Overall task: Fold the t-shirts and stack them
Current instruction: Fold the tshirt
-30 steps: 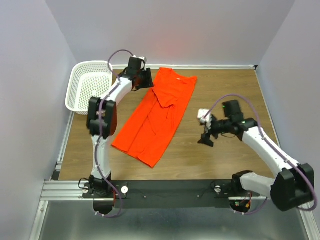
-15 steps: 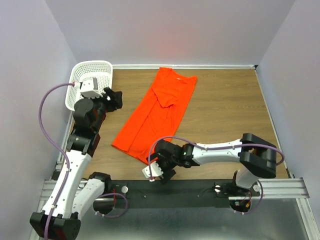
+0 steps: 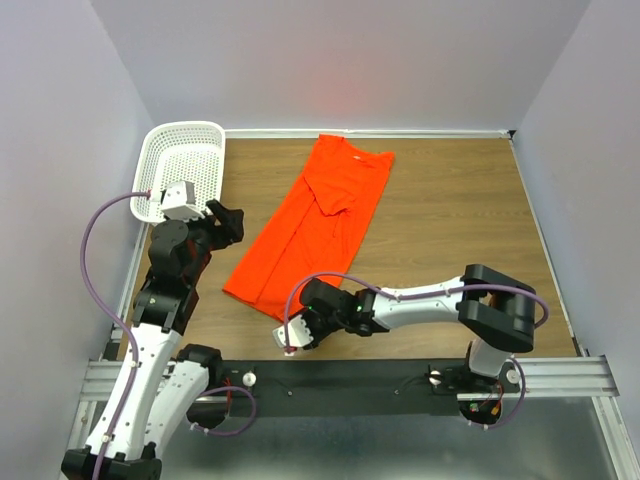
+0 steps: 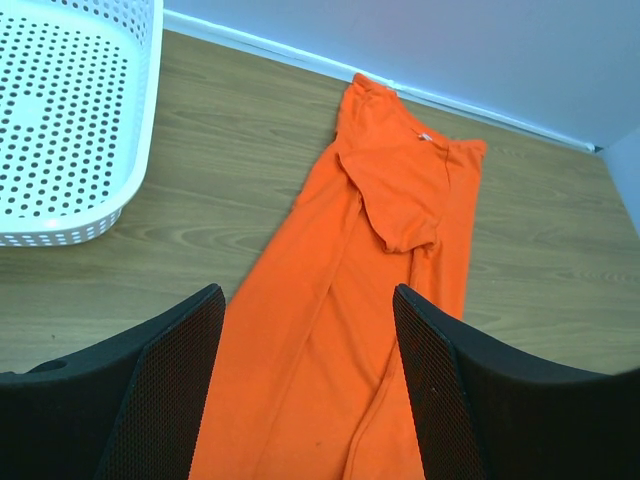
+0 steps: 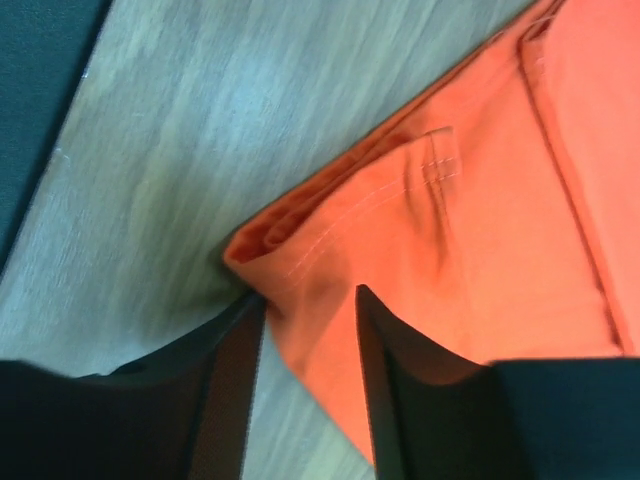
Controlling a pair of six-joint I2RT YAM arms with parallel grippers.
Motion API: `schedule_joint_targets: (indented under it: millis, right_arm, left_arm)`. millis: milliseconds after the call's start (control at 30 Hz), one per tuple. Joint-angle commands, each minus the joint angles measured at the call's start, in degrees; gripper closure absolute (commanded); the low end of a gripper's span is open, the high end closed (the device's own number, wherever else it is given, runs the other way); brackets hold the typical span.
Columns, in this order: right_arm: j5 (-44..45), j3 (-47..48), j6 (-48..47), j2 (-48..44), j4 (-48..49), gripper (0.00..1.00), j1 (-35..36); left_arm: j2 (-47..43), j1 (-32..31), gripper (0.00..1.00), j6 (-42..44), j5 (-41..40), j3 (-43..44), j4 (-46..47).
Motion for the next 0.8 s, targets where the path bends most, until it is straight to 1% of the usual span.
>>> schedule_joint_targets:
  millis: [0, 67, 100, 167, 200, 300, 333, 400, 433, 567, 667, 700, 767]
  right_arm:
    - [-2.2, -2.3, -0.4, 0.5, -1.5, 0.57, 0.4]
    - [-3.3, -3.0, -0.8, 0.4, -1.8, 0.60, 0.4]
    - [-3.4, -2.9, -1.1, 1.0, -2.0, 0.68, 0.4]
    - [-3.1, -2.8, -1.5, 1.9, -2.3, 0.92, 0.5]
    - [-3.0, -3.0, -1.8, 1.9, -2.5, 0.99, 0.4]
    - [-3.8, -4.0, -3.5, 1.0, -3.4, 0.99, 0.4]
    - [-4.5, -4.5, -5.0, -0.3, -4.7, 0.99, 0.5]
    - [-5.1, -5.9, -6.6, -2.4, -6.8, 1.00, 0.4]
    - [-5.5, -6.6, -8.3, -3.5, -9.7, 0.99, 0.4]
    - [-7.7, -11.0, -13.9, -11.9, -18.9, 0.99, 0.3]
    - [-8.3, -15.8, -14.9, -17.3, -23.7, 0.99, 0.3]
    - [-8.0, -16.8, -15.1, -21.1, -24.9, 0.99, 0.3]
    - [-6.1, -20.1, -14.9, -25.3, -28.4, 0.99, 0.2]
  left_arm:
    - [-1.5, 0.3, 0.24, -0.6, -0.5, 0.5, -1.9]
    - [-1.5, 0.3, 0.24, -0.6, 0.0, 0.5, -1.9]
    - [-1.5, 0.3, 0.24, -0.8, 0.4, 0.4, -1.8]
    - [-1.4, 0.3, 0.24, -1.0, 1.2, 0.1, -1.7]
    - [-1.4, 0.3, 0.24, -1.2, 1.5, 0.0, -1.6]
    - [-1.5, 0.4, 0.24, -1.3, 2.4, -0.5, -1.5]
    - [-1.5, 0.3, 0.24, -1.3, 4.6, -0.7, -1.6]
    - [-1.3, 0.2, 0.24, -1.3, 5.7, -0.8, -1.2]
    - [-1.0, 0.4, 0.24, -1.4, 7.1, -1.0, -1.2]
    - [0.6, 0.3, 0.24, -3.0, 12.2, -2.9, 0.7]
    - [3.0, 0.2, 0.25, -4.8, 16.4, -5.1, 4.0]
    - [4.5, 0.3, 0.25, -5.1, 17.5, -5.8, 4.9]
    - [6.6, 0.1, 0.25, -6.2, 20.3, -7.0, 7.9]
